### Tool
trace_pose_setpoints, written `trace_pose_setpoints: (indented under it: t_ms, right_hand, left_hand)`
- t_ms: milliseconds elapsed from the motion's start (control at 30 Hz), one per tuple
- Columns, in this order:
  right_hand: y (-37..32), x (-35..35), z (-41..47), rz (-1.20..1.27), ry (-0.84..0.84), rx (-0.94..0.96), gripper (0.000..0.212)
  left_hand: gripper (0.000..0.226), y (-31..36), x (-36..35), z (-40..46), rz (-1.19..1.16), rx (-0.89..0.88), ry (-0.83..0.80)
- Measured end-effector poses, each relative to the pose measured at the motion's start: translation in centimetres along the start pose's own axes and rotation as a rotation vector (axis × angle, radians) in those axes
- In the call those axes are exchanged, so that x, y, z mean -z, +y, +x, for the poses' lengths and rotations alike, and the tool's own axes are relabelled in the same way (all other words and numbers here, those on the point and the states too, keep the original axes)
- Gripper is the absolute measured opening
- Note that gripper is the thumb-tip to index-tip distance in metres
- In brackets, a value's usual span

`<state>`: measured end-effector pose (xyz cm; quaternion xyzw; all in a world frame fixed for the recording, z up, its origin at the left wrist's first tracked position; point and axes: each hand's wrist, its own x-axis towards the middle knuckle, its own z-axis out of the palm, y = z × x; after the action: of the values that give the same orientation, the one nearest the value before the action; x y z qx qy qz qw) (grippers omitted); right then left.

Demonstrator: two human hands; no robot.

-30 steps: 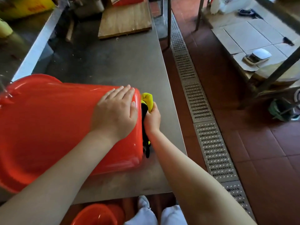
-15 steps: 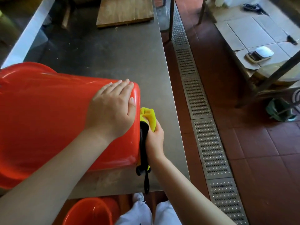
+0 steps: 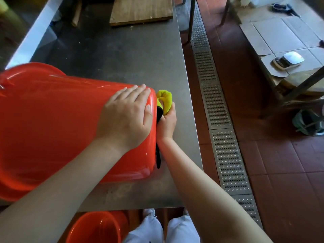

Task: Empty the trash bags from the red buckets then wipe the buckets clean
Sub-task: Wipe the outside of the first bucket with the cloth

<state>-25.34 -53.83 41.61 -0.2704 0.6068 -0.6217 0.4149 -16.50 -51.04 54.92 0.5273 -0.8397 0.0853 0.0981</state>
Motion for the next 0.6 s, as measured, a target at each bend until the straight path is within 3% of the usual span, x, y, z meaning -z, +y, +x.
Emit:
trace_pose_setpoints:
  t_ms: [100,467,600]
  right_hand:
    - [1.6,0.4,-0.2,-0.066,-0.071,-0.037,0.006]
    - [4.1,3.0,-3.0,-0.449,-0.245,-0.144,0.024]
    - [3.1,4.2,-5.1,-0.571,-0.304,-0.182,0.071]
  left_hand:
    - [0.058,0.1,0.0,0.0,-0.001,0.006,-0.003]
    - [0.057,0.0,-0.2,0.2,-0.003,0.010,0.015]
    - [0.058,0.0,-0.1,0.1,-0.010,0.014,0.010]
